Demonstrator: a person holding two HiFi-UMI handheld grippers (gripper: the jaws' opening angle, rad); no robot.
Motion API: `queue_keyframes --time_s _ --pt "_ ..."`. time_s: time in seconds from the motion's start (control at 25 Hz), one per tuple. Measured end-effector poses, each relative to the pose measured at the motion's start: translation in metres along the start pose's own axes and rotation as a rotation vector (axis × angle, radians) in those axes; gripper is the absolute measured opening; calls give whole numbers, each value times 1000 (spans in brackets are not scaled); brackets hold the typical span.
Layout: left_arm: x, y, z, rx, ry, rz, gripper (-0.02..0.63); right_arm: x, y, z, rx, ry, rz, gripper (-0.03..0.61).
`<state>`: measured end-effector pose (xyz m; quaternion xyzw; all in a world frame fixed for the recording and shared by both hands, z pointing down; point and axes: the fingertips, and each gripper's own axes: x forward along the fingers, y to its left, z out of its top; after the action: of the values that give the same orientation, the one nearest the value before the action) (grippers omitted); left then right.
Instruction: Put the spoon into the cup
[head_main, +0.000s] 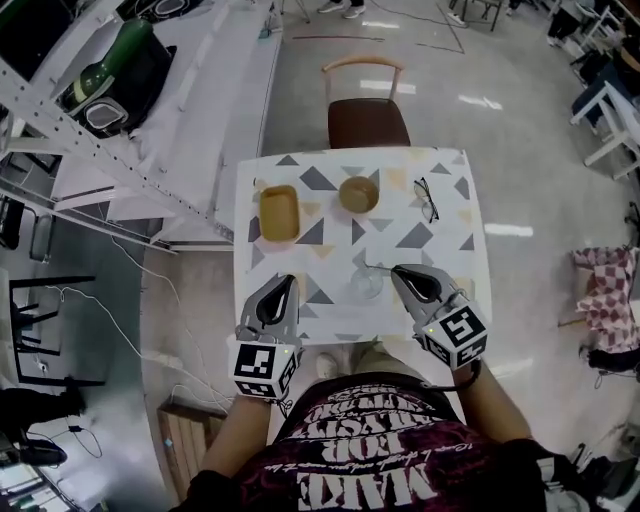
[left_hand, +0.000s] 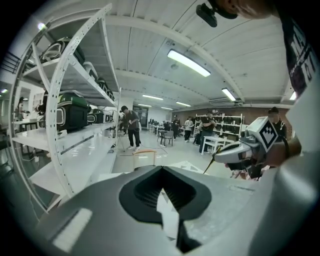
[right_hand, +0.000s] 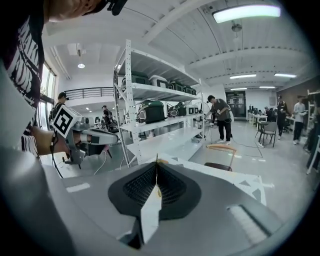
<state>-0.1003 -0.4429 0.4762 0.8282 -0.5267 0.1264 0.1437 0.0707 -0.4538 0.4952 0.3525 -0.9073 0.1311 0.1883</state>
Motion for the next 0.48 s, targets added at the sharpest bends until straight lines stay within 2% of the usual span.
queue_keyframes --time_s 0.48 --pt "12 5 -21 -21 63 27 1 38 -27 -110 101 231 21 35"
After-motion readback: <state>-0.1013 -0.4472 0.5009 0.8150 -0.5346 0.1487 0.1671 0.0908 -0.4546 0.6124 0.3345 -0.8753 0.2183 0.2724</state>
